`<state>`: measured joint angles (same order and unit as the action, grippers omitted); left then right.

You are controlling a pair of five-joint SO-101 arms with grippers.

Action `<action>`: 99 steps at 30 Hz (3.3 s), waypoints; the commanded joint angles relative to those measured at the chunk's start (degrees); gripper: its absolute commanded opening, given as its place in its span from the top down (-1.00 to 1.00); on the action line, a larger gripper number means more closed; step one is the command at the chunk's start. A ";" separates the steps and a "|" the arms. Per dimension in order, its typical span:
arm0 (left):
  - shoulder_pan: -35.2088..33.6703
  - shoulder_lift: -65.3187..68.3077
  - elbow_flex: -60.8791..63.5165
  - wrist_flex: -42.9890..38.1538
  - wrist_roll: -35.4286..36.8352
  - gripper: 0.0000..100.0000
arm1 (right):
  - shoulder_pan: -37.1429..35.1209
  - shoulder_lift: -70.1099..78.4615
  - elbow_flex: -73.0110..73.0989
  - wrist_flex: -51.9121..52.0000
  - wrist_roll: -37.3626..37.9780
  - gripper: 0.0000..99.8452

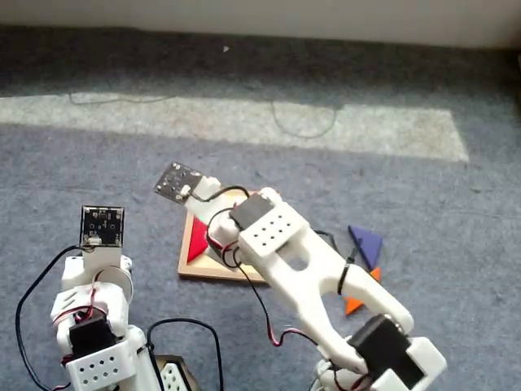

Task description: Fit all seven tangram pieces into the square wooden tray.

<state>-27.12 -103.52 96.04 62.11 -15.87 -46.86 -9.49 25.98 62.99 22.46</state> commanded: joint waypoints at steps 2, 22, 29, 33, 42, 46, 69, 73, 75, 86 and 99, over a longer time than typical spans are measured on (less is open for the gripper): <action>0.84 -0.13 1.10 -1.14 -0.35 0.99 | 5.32 -12.44 2.59 5.67 -1.41 0.98; 0.84 -0.13 1.10 -0.88 -0.35 0.98 | 43.38 -35.82 23.43 5.58 -10.55 0.61; 0.84 -0.13 1.10 -0.79 -0.35 0.98 | 43.30 -27.38 22.99 -2.15 -21.01 0.61; 0.92 -0.13 1.10 -0.79 -0.35 0.98 | 43.30 -20.97 22.90 -5.76 -20.84 0.61; 1.01 -0.13 1.10 -0.79 -0.35 0.98 | 47.69 -10.86 17.54 -6.55 -13.98 0.61; 1.01 -0.13 1.10 -0.79 -0.35 0.98 | 48.75 -10.33 13.14 -3.38 -13.36 0.60; 1.01 -0.13 1.10 -0.79 -0.35 0.98 | 49.89 5.41 11.03 -9.54 -9.67 0.60; 1.01 -0.13 1.10 -0.79 -0.35 0.98 | 49.89 5.41 10.95 -9.63 -9.58 0.60; 1.01 -0.13 1.10 -0.79 -0.35 0.98 | 49.89 5.41 10.95 -10.15 -9.58 0.60; 0.92 -0.13 1.10 -0.79 -0.35 0.98 | 50.15 5.49 7.34 -9.27 -7.30 0.44; 0.92 -0.13 1.10 -0.79 -0.35 0.98 | 49.19 5.67 7.69 -10.42 -6.59 0.44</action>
<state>-27.03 -103.52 96.04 62.11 -15.87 2.73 -3.60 35.74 53.05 15.25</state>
